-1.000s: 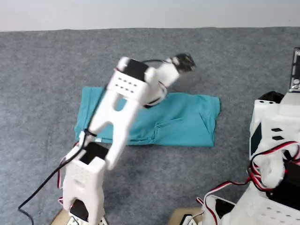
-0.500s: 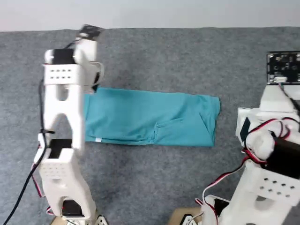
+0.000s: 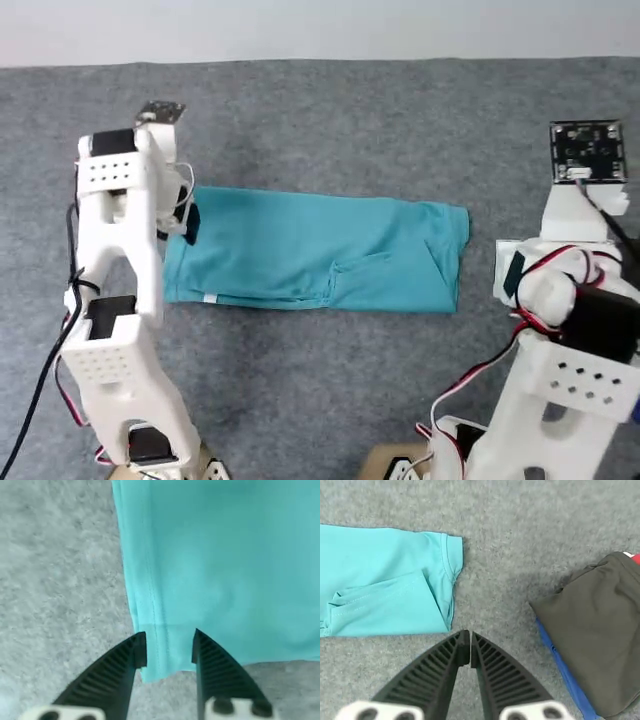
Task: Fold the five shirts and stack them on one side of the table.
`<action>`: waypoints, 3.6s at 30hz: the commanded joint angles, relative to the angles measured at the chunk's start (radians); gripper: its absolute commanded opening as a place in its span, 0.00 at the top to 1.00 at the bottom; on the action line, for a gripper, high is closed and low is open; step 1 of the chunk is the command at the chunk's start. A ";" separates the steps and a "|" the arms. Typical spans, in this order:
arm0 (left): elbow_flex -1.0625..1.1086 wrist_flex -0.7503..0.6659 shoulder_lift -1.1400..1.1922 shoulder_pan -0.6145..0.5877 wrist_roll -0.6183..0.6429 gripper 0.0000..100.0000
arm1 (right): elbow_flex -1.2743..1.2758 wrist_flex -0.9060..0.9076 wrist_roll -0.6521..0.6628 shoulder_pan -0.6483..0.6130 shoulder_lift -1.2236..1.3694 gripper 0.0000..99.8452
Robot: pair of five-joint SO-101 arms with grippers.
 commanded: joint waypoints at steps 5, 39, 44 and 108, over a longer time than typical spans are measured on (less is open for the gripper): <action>0.041 -0.055 -0.057 -0.021 -0.021 0.84 | -0.012 0.008 0.009 -0.004 -0.013 0.99; -0.033 -0.124 0.215 -0.025 -0.127 0.91 | -0.012 -0.002 0.005 -0.007 -0.013 0.99; -0.081 -0.078 0.219 -0.003 -0.129 1.00 | -0.012 -0.002 0.006 -0.005 -0.013 0.99; -0.788 0.100 0.281 0.919 0.103 0.99 | 0.049 0.010 0.230 0.443 -0.173 0.99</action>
